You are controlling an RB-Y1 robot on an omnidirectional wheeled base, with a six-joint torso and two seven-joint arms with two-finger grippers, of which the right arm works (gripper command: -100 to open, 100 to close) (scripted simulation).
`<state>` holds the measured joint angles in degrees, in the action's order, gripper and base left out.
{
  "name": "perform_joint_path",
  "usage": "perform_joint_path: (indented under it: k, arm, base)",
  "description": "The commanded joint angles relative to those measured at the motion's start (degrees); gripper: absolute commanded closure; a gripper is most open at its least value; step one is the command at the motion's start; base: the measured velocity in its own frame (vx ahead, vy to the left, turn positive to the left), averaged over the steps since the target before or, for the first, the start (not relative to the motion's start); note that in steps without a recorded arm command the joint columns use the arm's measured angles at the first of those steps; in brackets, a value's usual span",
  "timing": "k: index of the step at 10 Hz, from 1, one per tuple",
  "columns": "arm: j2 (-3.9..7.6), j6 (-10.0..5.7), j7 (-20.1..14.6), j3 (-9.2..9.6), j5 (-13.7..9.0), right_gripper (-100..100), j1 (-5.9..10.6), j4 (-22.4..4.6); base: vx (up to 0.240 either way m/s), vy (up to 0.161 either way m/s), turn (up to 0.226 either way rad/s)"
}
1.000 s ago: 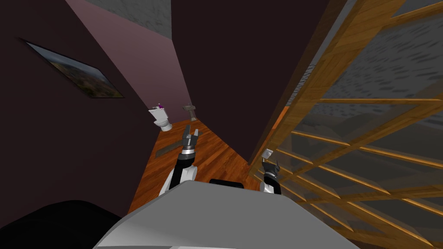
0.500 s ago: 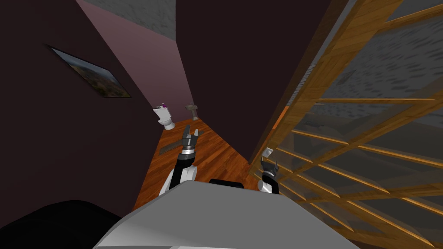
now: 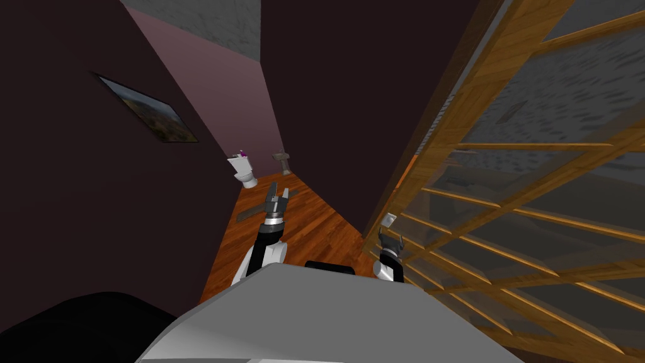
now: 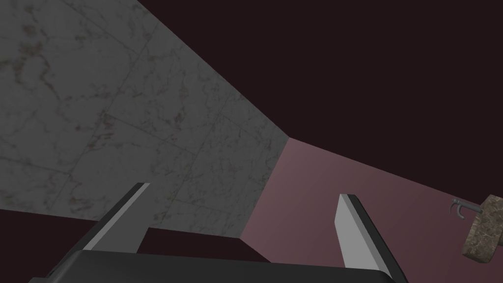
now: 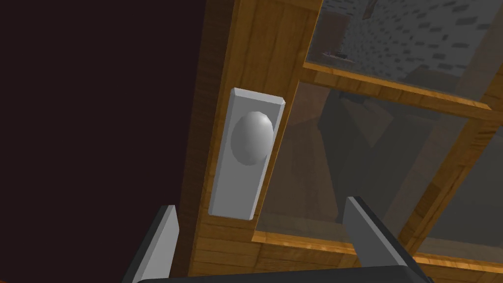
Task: Pull the door open
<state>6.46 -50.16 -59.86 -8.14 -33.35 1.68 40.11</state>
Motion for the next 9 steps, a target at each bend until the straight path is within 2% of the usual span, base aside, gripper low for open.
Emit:
perform_joint_path:
  k: [1, 2, 7, 8, 9]
  arm:
    - [-0.26, -0.16, -2.9, 0.46, -1.2, -100, 0.26, 0.0]
    - [-0.26, -0.16, -3.3, 0.46, -1.2, -100, 0.26, 0.0]
    - [-0.93, -0.43, -10.2, 1.45, -4.0, -100, 0.65, 0.2]
    - [-0.85, -0.39, -9.3, 1.34, -3.7, -100, 0.61, 0.2]
    - [0.77, -0.6, -11.6, 1.62, -3.7, -100, -0.27, -0.2]
  base:
    - [-0.065, -0.004, 0.065]
    - [-0.045, -0.001, 0.014]
    - [-0.051, -0.005, 0.033]
    - [-0.023, 0.002, 0.003]
    - [0.129, 0.005, 0.014]
